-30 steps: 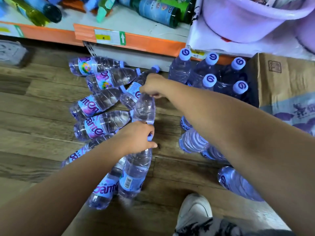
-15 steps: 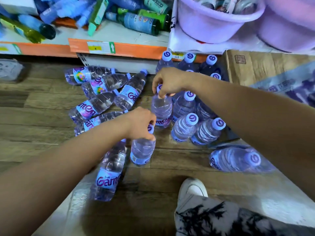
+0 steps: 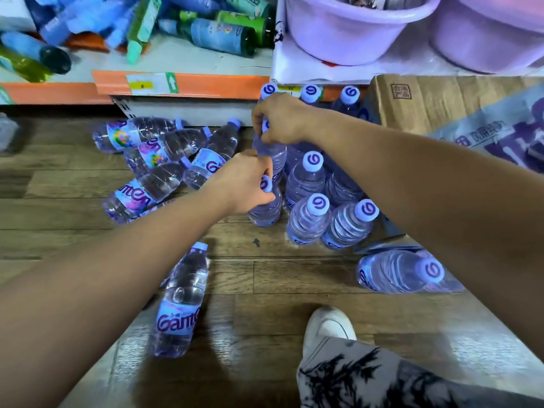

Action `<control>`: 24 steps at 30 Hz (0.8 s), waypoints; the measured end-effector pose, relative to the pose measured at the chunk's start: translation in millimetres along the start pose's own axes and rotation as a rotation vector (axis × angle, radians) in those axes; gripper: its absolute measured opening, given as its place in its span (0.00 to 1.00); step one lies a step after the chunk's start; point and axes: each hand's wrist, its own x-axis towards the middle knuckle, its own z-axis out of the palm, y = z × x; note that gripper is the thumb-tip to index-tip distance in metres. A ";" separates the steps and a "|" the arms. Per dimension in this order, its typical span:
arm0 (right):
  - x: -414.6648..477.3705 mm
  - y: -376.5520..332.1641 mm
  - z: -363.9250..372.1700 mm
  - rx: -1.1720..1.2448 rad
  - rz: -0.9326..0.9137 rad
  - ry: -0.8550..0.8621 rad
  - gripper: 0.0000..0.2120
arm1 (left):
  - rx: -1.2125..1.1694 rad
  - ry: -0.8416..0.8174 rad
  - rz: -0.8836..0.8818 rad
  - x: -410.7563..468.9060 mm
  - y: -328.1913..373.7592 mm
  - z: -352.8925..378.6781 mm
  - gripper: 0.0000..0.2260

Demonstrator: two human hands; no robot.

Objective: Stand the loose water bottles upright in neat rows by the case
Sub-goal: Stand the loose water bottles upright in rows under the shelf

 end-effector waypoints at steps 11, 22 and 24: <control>4.6 3.1 2.3 0.020 0.032 0.046 0.13 | 0.042 0.054 -0.048 29.1 -2.7 -4.7 0.14; 4.0 6.0 2.0 0.024 0.033 0.058 0.13 | 0.215 -0.145 0.154 29.4 -7.4 -19.0 0.13; 5.0 8.3 2.7 0.045 0.048 0.066 0.14 | 0.208 -0.132 0.162 30.3 -5.6 -18.8 0.13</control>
